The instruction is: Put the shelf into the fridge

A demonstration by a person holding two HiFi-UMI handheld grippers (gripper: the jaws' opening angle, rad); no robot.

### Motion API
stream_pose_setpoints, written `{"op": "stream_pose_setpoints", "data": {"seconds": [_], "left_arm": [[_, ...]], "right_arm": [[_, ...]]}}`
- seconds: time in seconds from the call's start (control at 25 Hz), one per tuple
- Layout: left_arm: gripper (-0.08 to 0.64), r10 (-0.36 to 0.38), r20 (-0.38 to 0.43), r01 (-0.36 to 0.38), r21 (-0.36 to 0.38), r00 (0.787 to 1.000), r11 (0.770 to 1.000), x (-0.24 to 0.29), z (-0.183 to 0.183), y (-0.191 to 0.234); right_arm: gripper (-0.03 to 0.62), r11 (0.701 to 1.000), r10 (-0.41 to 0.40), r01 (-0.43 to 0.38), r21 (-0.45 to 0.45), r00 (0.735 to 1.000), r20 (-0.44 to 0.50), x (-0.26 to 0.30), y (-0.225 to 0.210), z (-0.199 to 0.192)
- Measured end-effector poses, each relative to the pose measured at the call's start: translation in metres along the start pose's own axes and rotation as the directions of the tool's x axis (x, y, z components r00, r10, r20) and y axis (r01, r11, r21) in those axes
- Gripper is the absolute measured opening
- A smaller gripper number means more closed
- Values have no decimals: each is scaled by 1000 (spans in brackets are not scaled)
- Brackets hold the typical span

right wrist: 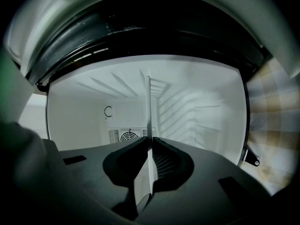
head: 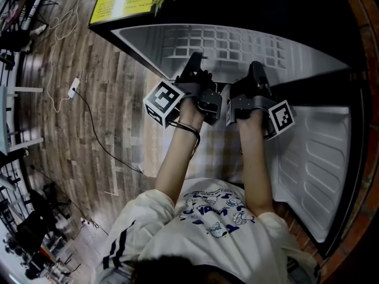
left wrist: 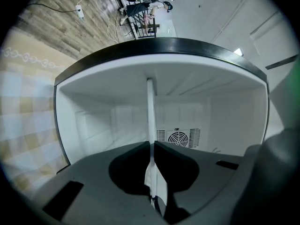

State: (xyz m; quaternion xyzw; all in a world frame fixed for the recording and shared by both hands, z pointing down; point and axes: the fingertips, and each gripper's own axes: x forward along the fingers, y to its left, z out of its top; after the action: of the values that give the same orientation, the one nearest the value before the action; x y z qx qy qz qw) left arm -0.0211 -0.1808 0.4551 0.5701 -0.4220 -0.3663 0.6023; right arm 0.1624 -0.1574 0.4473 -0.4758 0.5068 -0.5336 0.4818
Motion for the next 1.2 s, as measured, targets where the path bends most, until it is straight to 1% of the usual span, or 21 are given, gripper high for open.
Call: {"op": "stream_pose_setpoints", "data": {"seconds": [0.32, 0.52, 0.72, 0.8, 0.92, 1.04, 1.12, 1.16, 1.2], "left_arm": [[37, 7, -1, -7, -9, 1000, 1000, 0, 0, 2], [37, 13, -4, -13, -13, 1000, 1000, -3, 0, 2], [37, 21, 14, -21, -8, 1000, 1000, -6, 2, -2], [37, 30, 15, -30, -8, 999, 1000, -7, 2, -4], [37, 38, 18, -39, 7, 999, 999, -13, 1, -6], [37, 38, 12, -39, 43, 999, 998, -10, 1, -4], [37, 31, -1, -30, 97, 1000, 995, -13, -1, -8], [37, 23, -12, -22, 142, 1000, 990, -19, -4, -13], [37, 15, -24, -10, 199, 1000, 980, -27, -7, -20]], "right_arm": [[51, 1000, -5, 5, 6, 1000, -4, 1, 0, -1], [51, 1000, 4, -4, -13, 1000, -8, -3, 3, -3], [51, 1000, 9, -9, -20, 999, -33, -2, 9, -8], [51, 999, 8, -10, -37, 999, -48, -3, 14, -11], [51, 993, 0, -10, -119, 997, -80, -9, 20, -18], [51, 976, -6, -19, -216, 993, -115, -3, 20, -22], [51, 956, -7, -36, -292, 990, -143, -6, 24, -25], [51, 940, -11, -44, -339, 987, -157, -12, 28, -29], [51, 919, -18, -50, -390, 985, -169, -19, 32, -32]]}}
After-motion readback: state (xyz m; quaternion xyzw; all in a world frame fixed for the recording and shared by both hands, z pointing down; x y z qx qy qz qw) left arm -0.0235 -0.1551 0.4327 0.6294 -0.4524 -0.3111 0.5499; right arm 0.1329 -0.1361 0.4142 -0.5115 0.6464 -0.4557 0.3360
